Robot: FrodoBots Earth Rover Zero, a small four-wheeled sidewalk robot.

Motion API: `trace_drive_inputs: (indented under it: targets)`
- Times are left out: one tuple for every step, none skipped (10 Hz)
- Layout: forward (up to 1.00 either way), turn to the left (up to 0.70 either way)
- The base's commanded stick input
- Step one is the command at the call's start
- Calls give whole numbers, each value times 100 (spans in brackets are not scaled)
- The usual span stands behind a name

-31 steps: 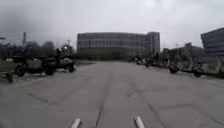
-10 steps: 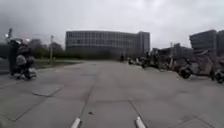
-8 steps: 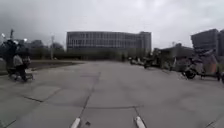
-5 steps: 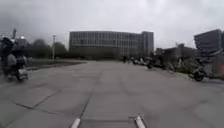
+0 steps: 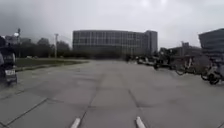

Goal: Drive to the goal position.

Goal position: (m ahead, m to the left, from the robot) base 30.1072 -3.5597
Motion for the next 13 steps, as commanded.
trace_drive_inputs:
  targets:
    - [100, 5]
    - [100, 5]
    - [100, 5]
    - [100, 5]
    - [100, 5]
    - [100, -2]
    - [100, -35]
    - [100, -35]
    - [100, -35]
    - [100, -35]
    - [100, -35]
    - [100, -14]
    - [100, 5]
